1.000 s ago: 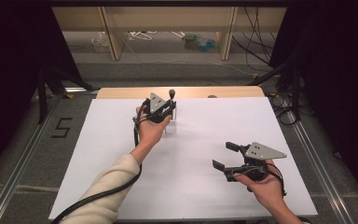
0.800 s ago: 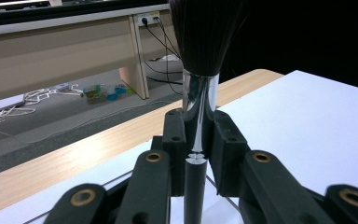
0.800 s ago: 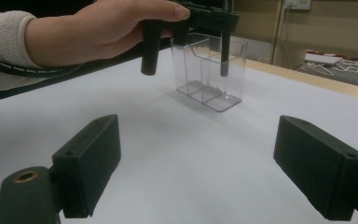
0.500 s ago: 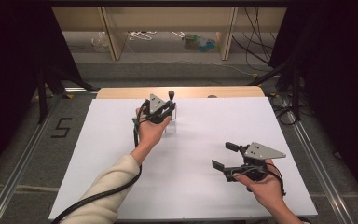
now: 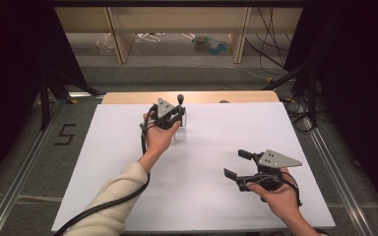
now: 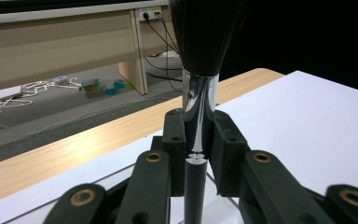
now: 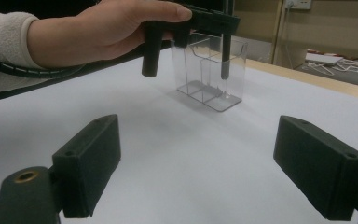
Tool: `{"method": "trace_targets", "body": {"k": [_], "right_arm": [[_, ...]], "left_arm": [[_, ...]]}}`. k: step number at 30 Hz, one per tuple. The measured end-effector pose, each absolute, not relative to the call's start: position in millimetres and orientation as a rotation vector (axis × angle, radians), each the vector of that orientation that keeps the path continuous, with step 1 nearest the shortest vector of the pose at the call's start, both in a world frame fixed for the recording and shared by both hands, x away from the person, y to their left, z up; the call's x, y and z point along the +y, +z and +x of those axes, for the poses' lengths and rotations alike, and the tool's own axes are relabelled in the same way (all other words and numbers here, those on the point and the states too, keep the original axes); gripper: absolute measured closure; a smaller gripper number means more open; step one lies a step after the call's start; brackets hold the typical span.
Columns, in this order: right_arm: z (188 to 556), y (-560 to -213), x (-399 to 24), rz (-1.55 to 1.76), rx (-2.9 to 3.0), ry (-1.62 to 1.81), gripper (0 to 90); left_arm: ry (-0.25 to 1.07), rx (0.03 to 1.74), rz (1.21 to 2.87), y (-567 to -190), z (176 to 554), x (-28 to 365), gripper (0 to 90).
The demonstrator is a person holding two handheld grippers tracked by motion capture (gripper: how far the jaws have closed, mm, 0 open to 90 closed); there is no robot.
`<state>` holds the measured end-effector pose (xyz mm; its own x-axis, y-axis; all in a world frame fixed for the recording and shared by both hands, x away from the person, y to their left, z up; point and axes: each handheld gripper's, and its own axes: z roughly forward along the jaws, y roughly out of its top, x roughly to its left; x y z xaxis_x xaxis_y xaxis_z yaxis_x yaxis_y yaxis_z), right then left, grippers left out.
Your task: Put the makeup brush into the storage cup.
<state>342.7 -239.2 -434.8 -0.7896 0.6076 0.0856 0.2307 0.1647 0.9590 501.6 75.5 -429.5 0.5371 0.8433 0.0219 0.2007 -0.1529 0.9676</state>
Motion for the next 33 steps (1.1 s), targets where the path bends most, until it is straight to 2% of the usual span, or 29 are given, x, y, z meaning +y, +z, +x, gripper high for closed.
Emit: {"method": "trace_targets", "body": {"k": [5,6,7,9,13,17,25,33], "right_arm": [[342.7,-434.7,-239.2,0.795,2.135,1.656,15.6],[342.7,-434.6,-239.3,0.796,2.134,1.655,15.7],[342.7,-434.6,-239.3,0.796,2.134,1.655,15.7],[343.3,-435.2,-238.9,0.795,2.120,1.661,15.6],[341.3,-434.6,-238.8,0.825,2.137,1.666,15.6],[343.1,-434.9,-239.4,0.794,2.132,1.650,15.6],[342.5,-433.8,-241.3,0.811,2.128,1.631,15.6],[341.0,-432.8,-241.2,0.830,2.136,1.645,15.6]], "left_arm": [[0.699,0.902,1.667,-428.6,501.5,77.5,76.7],[0.677,0.912,1.671,-428.5,501.8,78.1,70.9],[0.648,0.925,1.671,-428.7,501.7,78.0,70.9],[0.584,0.960,1.666,-428.5,500.3,79.9,59.9],[0.608,0.971,1.658,-424.6,491.8,87.3,37.7],[0.663,0.940,1.672,-418.1,483.7,94.0,24.9],[0.686,0.862,1.718,-413.3,465.9,102.4,17.9],[0.679,0.814,1.705,-407.3,448.1,113.1,17.6]]}}
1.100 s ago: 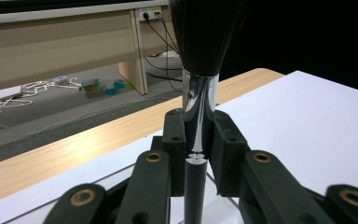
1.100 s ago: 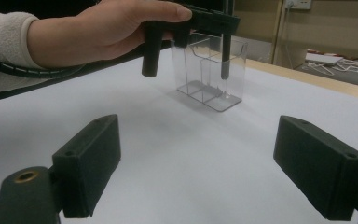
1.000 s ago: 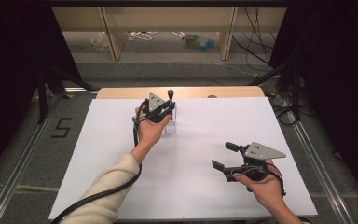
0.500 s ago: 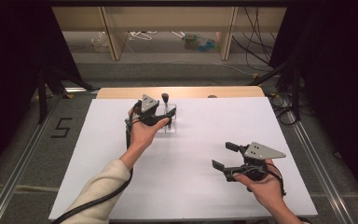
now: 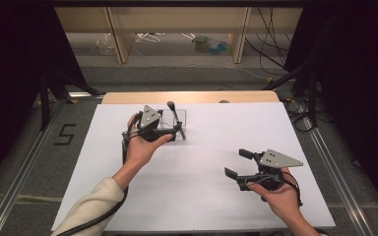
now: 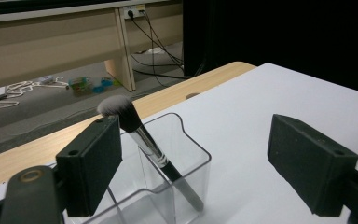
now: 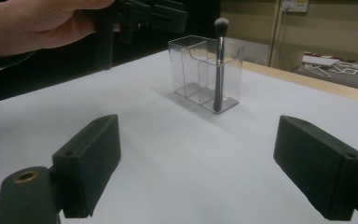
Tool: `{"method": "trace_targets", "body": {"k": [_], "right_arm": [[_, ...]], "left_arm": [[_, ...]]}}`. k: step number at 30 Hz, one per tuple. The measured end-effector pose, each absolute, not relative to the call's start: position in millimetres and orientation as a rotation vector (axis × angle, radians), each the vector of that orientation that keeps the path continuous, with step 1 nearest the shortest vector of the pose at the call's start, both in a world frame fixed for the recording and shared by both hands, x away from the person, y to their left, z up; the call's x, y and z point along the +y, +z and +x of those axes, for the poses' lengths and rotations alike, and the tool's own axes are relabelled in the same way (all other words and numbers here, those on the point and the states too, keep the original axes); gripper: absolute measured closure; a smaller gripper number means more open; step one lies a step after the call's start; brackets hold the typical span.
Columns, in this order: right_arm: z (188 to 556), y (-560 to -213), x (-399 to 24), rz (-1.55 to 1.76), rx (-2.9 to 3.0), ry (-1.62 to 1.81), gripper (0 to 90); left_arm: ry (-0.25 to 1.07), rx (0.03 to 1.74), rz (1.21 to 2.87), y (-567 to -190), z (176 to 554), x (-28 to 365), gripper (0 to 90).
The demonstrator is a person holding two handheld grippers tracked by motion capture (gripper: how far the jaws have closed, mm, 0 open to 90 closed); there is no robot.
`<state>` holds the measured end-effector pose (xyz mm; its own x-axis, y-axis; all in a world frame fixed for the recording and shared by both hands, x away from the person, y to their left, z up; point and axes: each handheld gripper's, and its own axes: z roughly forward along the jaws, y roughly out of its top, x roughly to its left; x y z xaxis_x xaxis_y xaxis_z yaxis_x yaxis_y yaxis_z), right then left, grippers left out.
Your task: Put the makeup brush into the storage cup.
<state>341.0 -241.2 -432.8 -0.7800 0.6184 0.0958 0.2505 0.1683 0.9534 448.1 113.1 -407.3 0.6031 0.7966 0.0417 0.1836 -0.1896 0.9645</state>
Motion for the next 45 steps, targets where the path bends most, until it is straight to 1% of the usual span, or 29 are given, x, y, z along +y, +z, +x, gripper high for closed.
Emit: {"method": "trace_targets", "body": {"k": [7,11,12,16,45], "right_arm": [[341.1,-432.4,-240.5,0.818,2.138,1.643,15.4],[340.6,-431.6,-241.4,0.820,2.141,1.625,15.4],[340.8,-431.8,-241.1,0.816,2.135,1.629,15.4],[340.6,-431.8,-241.6,0.819,2.135,1.629,15.4],[342.2,-430.9,-242.0,0.780,2.115,1.644,15.4]], "left_arm": [[0.645,0.792,1.727,-411.8,422.8,118.4,18.7],[0.632,0.783,1.722,-411.8,416.3,120.4,18.5],[0.610,0.787,1.722,-412.6,411.0,120.6,18.5],[0.612,0.775,1.731,-414.3,402.6,125.0,19.2],[0.591,0.739,1.702,-414.2,368.7,148.8,19.6]]}}
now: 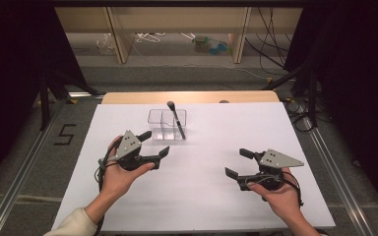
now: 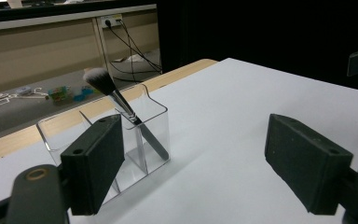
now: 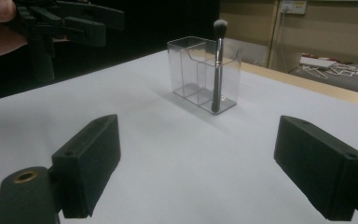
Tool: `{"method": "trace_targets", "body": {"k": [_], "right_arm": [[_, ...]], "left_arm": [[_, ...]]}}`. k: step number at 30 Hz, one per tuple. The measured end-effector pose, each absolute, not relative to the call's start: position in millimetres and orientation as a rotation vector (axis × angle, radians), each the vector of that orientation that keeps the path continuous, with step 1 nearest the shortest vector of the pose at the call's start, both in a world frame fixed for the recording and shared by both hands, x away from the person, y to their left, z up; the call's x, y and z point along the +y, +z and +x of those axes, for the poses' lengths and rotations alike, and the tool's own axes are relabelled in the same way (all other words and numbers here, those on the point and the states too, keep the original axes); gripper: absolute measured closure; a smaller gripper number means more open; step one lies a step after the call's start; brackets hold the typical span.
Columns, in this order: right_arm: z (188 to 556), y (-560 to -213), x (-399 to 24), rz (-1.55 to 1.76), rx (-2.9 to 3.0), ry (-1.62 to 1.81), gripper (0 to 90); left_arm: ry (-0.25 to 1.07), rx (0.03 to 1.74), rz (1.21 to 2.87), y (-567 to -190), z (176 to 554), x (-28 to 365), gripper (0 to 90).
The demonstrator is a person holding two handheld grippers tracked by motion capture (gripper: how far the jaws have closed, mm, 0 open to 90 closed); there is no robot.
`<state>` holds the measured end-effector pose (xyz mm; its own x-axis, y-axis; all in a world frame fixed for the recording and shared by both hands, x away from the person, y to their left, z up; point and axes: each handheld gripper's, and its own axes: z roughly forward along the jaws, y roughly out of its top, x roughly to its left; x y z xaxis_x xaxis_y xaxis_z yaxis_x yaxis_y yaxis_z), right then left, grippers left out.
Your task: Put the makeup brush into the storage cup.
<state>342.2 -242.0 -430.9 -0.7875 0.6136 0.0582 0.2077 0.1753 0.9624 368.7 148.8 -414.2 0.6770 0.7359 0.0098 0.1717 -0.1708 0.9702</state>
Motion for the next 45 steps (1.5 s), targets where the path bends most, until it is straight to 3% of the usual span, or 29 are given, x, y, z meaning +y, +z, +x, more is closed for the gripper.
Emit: {"method": "trace_targets", "body": {"k": [45], "right_arm": [[341.4,-429.2,-243.3,0.809,2.129,1.657,15.4]], "left_arm": [[0.588,0.740,1.618,-420.4,322.8,200.5,19.2]]}}
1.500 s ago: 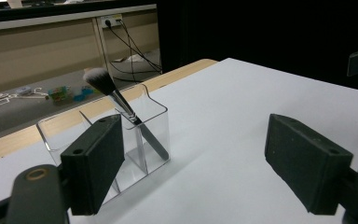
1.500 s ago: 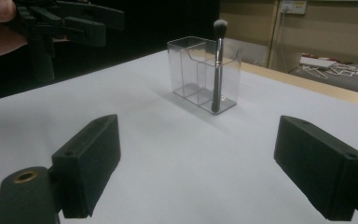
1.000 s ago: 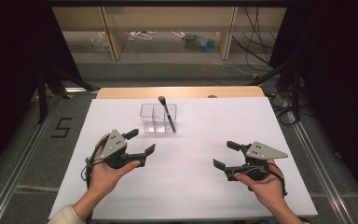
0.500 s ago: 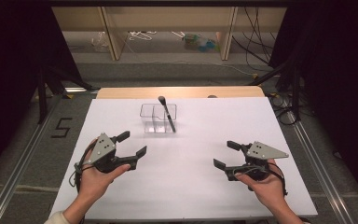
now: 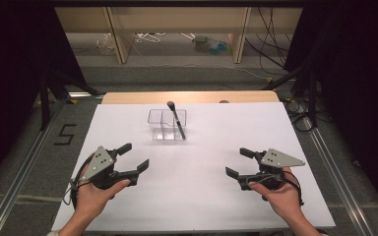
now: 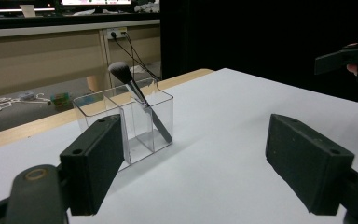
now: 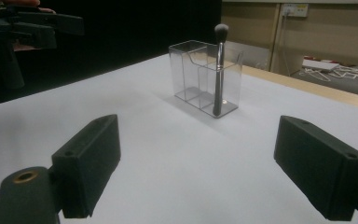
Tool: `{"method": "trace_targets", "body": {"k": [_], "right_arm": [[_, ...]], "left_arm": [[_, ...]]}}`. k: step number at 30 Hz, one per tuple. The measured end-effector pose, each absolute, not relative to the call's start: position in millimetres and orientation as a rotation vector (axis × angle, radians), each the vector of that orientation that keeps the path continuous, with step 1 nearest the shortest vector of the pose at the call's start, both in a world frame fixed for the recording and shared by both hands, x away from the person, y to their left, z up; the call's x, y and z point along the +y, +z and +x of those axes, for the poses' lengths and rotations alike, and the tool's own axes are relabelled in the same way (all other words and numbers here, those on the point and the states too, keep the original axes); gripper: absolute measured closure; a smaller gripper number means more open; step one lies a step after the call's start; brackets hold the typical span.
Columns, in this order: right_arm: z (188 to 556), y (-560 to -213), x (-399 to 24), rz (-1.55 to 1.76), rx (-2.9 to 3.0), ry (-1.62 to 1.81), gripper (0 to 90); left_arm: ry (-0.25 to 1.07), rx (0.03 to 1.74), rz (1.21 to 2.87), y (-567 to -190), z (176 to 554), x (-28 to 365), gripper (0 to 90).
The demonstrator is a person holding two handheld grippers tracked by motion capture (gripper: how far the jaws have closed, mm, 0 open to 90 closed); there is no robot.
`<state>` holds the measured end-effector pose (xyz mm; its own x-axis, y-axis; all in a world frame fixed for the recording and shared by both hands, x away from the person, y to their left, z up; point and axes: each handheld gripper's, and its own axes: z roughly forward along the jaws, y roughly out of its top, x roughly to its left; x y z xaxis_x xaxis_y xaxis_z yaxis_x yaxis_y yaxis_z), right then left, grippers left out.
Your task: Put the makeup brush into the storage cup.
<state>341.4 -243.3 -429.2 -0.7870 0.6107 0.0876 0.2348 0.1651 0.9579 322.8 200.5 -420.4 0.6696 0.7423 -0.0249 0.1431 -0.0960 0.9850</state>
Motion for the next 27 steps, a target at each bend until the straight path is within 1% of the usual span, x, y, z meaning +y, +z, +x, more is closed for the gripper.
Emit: {"method": "trace_targets", "body": {"k": [11,19,27], "right_arm": [[341.9,-428.6,-244.7,0.800,2.139,1.653,15.4],[342.8,-430.3,-244.0,0.806,2.124,1.649,15.4],[346.3,-432.2,-247.0,0.816,2.131,1.642,15.4]], "left_arm": [[0.597,0.747,1.607,-425.1,306.7,208.5,19.0],[0.608,0.740,1.619,-428.0,302.0,212.9,18.7],[0.578,0.743,1.642,-433.1,300.0,207.9,18.7]]}}
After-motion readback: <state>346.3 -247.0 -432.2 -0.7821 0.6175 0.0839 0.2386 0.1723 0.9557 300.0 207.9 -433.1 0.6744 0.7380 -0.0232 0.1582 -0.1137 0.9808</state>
